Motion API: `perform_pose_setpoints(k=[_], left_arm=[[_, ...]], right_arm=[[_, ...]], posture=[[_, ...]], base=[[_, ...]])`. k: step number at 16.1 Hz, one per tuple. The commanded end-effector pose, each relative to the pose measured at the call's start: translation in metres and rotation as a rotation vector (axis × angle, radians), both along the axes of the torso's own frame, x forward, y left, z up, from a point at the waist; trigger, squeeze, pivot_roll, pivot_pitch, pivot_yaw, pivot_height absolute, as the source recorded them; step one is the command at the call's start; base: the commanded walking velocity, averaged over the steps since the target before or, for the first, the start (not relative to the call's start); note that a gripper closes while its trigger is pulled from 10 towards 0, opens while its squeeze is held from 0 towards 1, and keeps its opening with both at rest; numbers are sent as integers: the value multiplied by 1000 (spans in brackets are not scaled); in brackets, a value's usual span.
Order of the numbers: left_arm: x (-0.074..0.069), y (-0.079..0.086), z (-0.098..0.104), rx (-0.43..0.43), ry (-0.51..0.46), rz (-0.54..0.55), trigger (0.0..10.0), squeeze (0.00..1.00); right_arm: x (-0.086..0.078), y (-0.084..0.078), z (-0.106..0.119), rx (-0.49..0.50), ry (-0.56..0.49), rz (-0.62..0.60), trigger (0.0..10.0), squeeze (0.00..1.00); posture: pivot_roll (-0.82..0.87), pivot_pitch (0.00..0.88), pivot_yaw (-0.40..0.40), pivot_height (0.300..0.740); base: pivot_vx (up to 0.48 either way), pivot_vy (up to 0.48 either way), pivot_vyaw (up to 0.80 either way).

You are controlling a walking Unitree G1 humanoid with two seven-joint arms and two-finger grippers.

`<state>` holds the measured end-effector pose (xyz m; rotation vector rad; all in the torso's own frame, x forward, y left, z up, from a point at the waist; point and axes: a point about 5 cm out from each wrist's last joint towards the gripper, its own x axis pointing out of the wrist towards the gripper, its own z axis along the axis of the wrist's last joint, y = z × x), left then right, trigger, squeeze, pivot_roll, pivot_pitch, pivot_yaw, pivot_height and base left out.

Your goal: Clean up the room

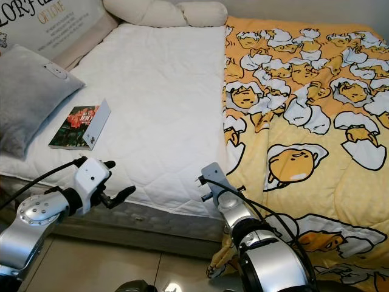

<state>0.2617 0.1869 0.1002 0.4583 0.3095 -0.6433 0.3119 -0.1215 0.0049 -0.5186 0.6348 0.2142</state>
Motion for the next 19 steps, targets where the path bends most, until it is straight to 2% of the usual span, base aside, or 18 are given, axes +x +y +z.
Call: perform_pose_setpoints(k=[1,4,7,11,12,13,14,16,18,19], left_arm=[[1,-4,0,11,7,-21,10000,0],[-3,-3,-2,11,12,-20,10000,0],[-6,-2,-3,13,17,-15,10000,0],[-7,-2,-4,13,21,-11,10000,0],[-7,-2,-4,11,24,-14,10000,0],[-6,-3,-5,10,24,-18,10000,0],[-6,-4,-5,11,25,-22,10000,0],[-5,-5,-4,12,23,-28,10000,0],[-5,-5,-2,16,22,-39,10000,0],[-5,-7,0,21,20,-54,10000,0]], right_arm=[[3,1,3,-49,-21,1,10000,1000],[-2,9,-1,-97,-10,29,10000,1000],[-1,15,1,-126,-42,64,10000,1000],[0,14,2,-145,-54,60,10000,1000],[1,8,3,-202,-84,47,10000,1000],[0,6,2,-219,-89,38,10000,424],[0,3,2,-235,-101,29,10000,0],[0,-3,3,-247,-115,1,10000,0],[-1,-11,1,-292,-118,-9,10000,0],[-3,-20,-1,-338,-120,-18,10000,0]], posture=[[133,0,62,740],[142,0,55,740],[149,0,48,740],[146,0,49,740],[140,0,55,740],[137,0,57,740],[137,0,57,740],[143,0,56,740],[154,0,53,740],[178,0,53,740]], base=[[0,0,0],[0,0,0],[0,0,0],[0,0,0],[0,0,0],[0,0,0],[0,0,0],[0,0,0],[0,0,0],[0,0,0]])
